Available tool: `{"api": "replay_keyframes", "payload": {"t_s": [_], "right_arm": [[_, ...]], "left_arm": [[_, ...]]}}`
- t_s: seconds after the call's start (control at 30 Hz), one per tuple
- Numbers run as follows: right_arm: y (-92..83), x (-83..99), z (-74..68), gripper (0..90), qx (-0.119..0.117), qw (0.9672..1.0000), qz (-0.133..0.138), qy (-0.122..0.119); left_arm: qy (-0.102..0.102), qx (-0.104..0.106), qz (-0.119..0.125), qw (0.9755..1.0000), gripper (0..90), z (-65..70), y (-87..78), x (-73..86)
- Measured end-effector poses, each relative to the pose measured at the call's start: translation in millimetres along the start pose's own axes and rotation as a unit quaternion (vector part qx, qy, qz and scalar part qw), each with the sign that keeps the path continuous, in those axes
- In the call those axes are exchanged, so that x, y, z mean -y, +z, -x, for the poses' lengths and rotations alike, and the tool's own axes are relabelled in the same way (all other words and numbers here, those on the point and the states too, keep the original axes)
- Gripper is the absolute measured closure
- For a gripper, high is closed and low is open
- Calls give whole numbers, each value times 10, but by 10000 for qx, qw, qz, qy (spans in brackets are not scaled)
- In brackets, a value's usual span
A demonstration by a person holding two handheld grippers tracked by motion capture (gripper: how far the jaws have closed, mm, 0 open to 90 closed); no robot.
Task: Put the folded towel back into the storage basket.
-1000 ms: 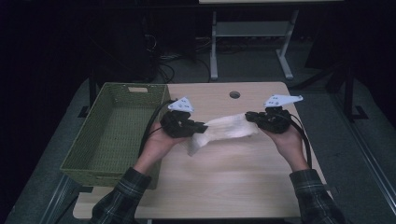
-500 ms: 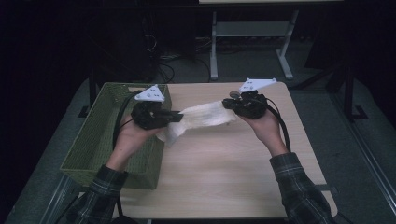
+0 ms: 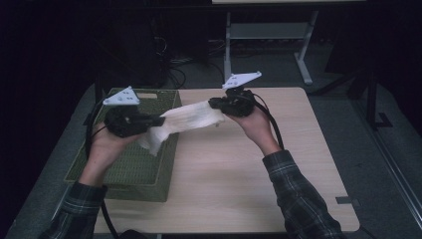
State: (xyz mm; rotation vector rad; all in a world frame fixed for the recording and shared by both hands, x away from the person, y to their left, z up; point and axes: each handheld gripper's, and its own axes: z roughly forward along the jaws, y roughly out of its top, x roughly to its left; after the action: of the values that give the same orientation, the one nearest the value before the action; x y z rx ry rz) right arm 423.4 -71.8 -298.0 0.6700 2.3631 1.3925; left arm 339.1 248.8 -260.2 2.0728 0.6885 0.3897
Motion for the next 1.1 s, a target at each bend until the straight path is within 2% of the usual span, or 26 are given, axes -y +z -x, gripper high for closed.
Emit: {"api": "replay_keyframes", "payload": {"t_s": [0.23,0.5,0.53,0.63,0.8,0.93,1.0,1.03,1.1], "right_arm": [[323,-245,-183,850,-209,9995,-7,-246],[742,-436,-413,851,-479,9977,-122,-465],[794,-457,-448,850,-519,9976,-139,-446],[952,-514,-534,851,-591,9967,-222,-507],[1189,-572,-633,851,-696,9950,-368,-611],[1356,-590,-692,851,-755,9939,-474,-645],[1421,-585,-708,851,-764,9934,-523,-672],[1471,-580,-720,851,-795,9931,-558,-660],[1534,-575,-737,851,-832,9927,-602,-639]], "left_arm": [[-141,-277,-12,9995,848,-185,-309,216],[-411,-529,-38,9977,848,-394,-610,566],[-411,-529,-38,9977,849,-394,-610,566],[-562,-625,-27,9965,848,-467,-724,739],[-689,-682,-88,9953,848,-550,-783,970],[-799,-715,-138,9941,847,-617,-775,1137],[-816,-714,-142,9940,847,-632,-767,1167],[-866,-730,-222,9933,847,-675,-747,1259],[-918,-725,-228,9929,847,-694,-742,1315]]}}
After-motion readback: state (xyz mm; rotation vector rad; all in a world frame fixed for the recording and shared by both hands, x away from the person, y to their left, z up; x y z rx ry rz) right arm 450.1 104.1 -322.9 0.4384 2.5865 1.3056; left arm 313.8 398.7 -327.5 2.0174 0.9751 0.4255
